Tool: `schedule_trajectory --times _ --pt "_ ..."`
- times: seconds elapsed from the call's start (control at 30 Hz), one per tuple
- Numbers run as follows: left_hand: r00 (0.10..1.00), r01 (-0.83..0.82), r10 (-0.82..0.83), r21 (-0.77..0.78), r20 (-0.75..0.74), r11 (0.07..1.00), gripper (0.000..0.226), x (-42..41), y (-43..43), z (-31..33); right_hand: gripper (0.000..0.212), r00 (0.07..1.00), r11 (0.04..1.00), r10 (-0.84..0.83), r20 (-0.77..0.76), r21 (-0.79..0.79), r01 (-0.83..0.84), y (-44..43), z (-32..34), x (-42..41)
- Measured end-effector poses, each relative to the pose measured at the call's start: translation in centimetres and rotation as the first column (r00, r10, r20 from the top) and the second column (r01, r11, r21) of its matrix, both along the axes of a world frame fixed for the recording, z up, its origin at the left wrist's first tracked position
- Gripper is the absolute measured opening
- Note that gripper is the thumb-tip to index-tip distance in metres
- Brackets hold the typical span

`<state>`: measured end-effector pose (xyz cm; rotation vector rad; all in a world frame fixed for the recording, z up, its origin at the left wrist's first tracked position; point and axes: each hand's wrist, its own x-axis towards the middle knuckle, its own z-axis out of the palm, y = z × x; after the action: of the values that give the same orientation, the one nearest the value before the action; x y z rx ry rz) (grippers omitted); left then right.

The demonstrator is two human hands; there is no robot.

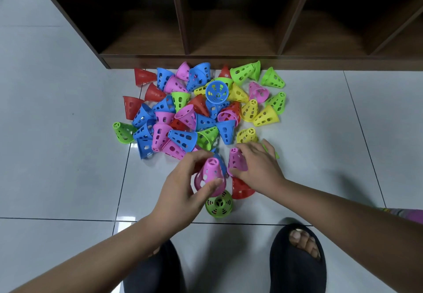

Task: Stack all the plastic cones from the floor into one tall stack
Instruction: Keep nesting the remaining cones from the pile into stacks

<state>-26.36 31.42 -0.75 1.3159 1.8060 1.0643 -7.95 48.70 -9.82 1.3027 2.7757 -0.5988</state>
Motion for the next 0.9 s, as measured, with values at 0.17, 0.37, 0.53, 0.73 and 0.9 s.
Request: schedule_trajectory --times 0.17,0.37,0.53,0.73,0.9 --pt "0.996 0.09 -0.09 0.013 -0.021 0.996 0.042 1.4 -0.4 -0.3 0.042 1.0 0.999 -0.008 -0.02 -0.037 0.007 -0.1 0.2 -0.4" --pt "0.975 0.194 -0.197 -0.046 -0.099 0.98 0.04 1.5 -1.3 -2.2 0.039 0.949 0.967 -0.193 -0.249 -0.212 0.141 -0.4 2.5 -0.1" --pt "0.953 0.244 -0.256 -0.091 -0.161 0.965 0.041 0.9 -1.6 -3.9 0.04 0.851 0.932 -0.283 -0.443 -0.338 0.133 -3.5 6.0 0.1" --pt "0.941 0.273 -0.296 -0.149 -0.163 0.95 0.064 -1.0 -2.5 -5.5 0.042 0.799 0.904 -0.306 -0.518 -0.42 0.074 -7.5 9.6 0.6" --pt "0.926 0.243 -0.272 -0.141 -0.262 0.96 0.055 -5.0 -2.1 -6.1 0.045 0.858 0.917 -0.18 -0.481 -0.397 -0.031 -9.0 8.8 1.6"
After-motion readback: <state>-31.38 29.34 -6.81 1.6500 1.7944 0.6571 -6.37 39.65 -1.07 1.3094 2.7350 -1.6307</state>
